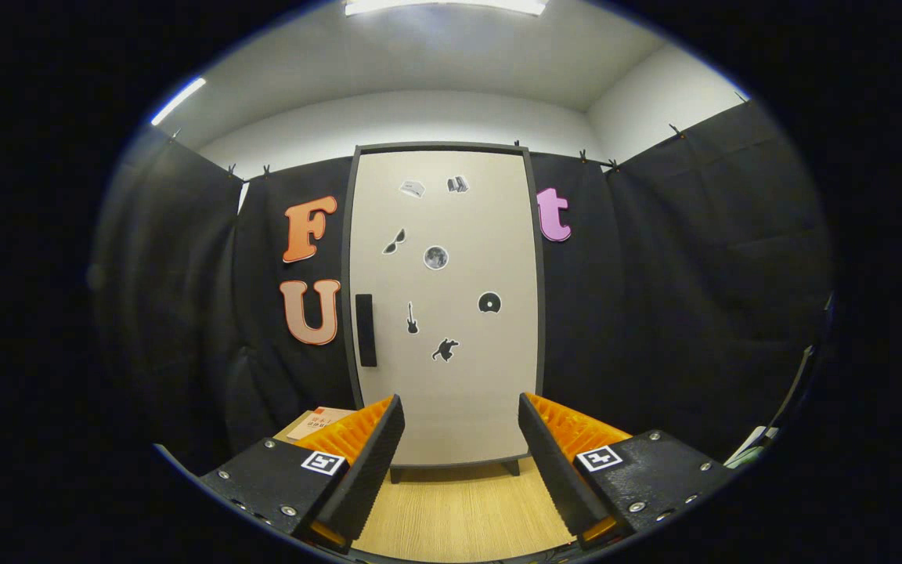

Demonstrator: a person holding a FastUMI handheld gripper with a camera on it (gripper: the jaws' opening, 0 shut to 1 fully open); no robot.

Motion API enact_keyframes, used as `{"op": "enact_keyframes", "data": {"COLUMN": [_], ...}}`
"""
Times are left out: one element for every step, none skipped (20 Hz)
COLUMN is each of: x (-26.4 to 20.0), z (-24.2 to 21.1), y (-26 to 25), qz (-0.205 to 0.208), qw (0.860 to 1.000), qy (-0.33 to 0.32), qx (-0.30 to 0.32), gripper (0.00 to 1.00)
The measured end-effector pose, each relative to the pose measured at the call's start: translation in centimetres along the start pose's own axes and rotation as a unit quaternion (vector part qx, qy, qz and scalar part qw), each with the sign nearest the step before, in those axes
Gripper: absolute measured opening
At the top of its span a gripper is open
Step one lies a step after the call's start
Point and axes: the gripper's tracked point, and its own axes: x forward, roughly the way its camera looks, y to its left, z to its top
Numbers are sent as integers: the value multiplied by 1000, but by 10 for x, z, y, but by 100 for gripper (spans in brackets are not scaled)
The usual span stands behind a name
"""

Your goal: Open the shoe cabinet door, grab the shoes and put them into the shoe cabinet, then close the shoe cabinet door.

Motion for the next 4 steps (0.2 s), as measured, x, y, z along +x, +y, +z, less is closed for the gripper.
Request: {"op": "enact_keyframes", "data": {"x": [-4,-5,-5,-5], "z": [1,2,2,1], "y": [1,0,1,1], "qz": [0,0,0,1], "qw": [1000,1000,1000,1000], "qy": [-1,-1,-1,0], "qx": [0,1,0,-2], "gripper": [92,92,92,92]}}
